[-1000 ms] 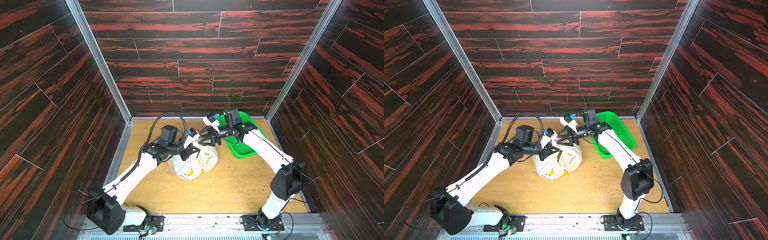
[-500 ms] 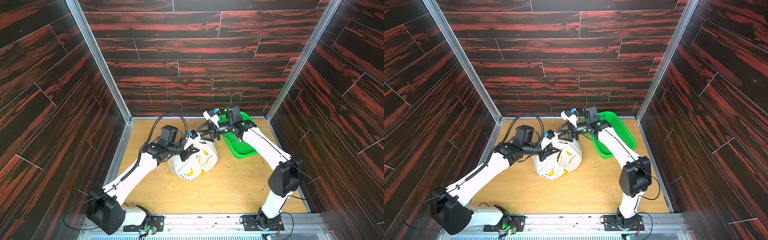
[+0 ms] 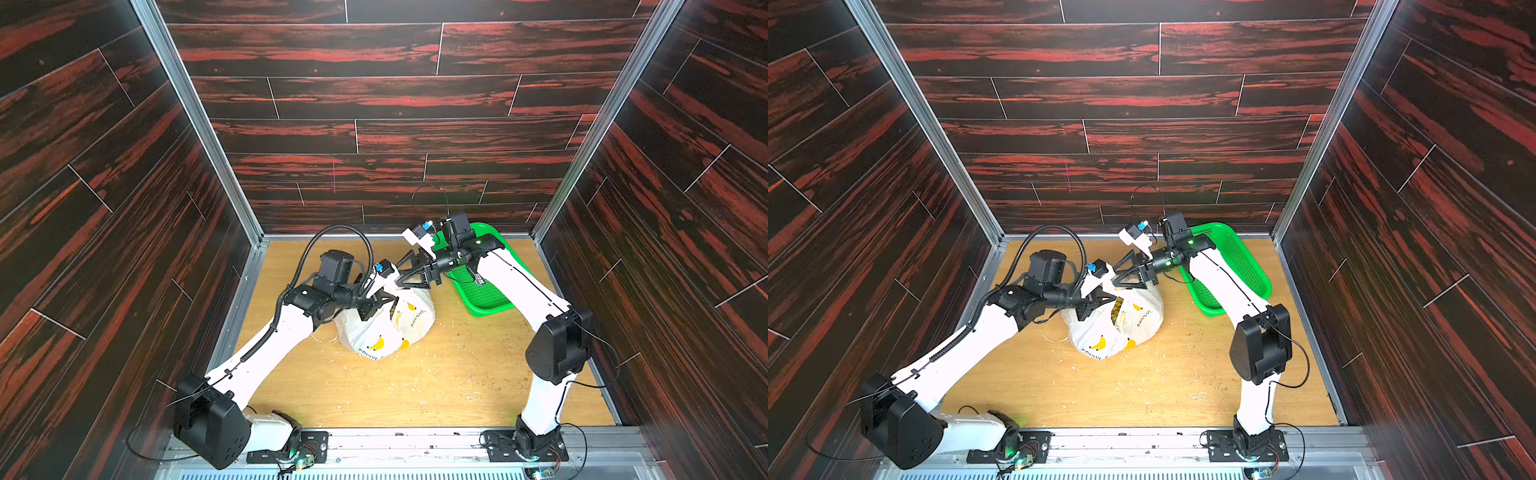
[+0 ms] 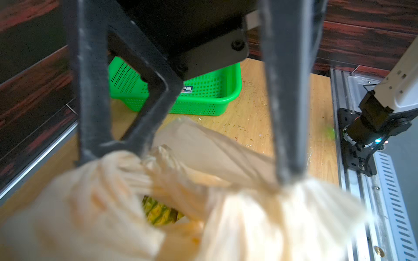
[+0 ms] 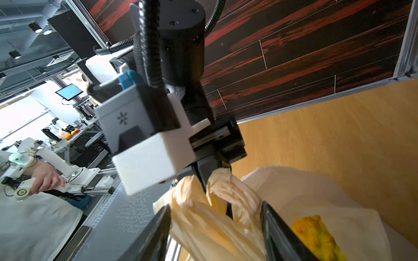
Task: Place the pineapple into a plastic bag & tie a knot
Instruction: Cross the plastic bag at the center of the board.
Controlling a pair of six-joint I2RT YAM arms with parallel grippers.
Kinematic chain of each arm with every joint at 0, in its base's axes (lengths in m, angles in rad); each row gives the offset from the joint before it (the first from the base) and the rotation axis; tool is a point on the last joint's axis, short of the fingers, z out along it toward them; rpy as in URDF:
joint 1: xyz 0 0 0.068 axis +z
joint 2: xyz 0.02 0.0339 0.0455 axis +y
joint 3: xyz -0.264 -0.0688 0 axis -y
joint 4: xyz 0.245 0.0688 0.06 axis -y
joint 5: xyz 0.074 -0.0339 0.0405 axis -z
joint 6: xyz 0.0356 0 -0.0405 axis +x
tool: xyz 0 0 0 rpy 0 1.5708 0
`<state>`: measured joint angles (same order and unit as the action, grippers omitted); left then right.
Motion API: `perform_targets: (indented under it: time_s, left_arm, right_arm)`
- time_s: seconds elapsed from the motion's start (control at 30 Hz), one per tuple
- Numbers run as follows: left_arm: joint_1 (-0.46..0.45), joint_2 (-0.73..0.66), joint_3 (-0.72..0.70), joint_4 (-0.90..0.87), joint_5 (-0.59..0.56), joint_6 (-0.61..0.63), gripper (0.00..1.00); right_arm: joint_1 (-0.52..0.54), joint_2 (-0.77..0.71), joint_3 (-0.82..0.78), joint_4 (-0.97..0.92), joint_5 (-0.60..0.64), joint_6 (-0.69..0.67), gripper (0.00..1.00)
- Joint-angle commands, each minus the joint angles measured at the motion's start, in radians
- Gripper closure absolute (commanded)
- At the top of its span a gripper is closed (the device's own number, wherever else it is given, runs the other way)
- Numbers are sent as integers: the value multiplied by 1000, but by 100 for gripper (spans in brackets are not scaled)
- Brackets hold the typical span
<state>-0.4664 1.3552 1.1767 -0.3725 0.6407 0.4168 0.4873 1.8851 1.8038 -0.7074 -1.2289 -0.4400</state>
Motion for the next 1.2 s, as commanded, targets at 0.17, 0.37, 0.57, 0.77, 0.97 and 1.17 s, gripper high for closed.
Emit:
perform_targets:
  time_s: [0.17,0.37,0.57,0.77,0.97,1.17]
  left_arm:
    - [5,-13,18,-3,56,53,100]
    - [6,-15,18,-11,56,56,100]
    - [6,-15,24,-9,53,46,100]
    - [6,-18,28,17,38,-6,100]
    - [6,-44,6,41,-52,-80,30]
    - [5,-214,-123,209,-132,-169,0]
  right_arm:
    - [16,26,48,-23,-48,-7,45]
    - [18,29,47,10,-64,23,59]
    - [19,24,32,0,-65,4,79]
    - [19,21,33,-8,-63,-12,100]
    - [18,-9,-17,88,-15,45,100]
    - [18,-54,-103,275,34,165,100]
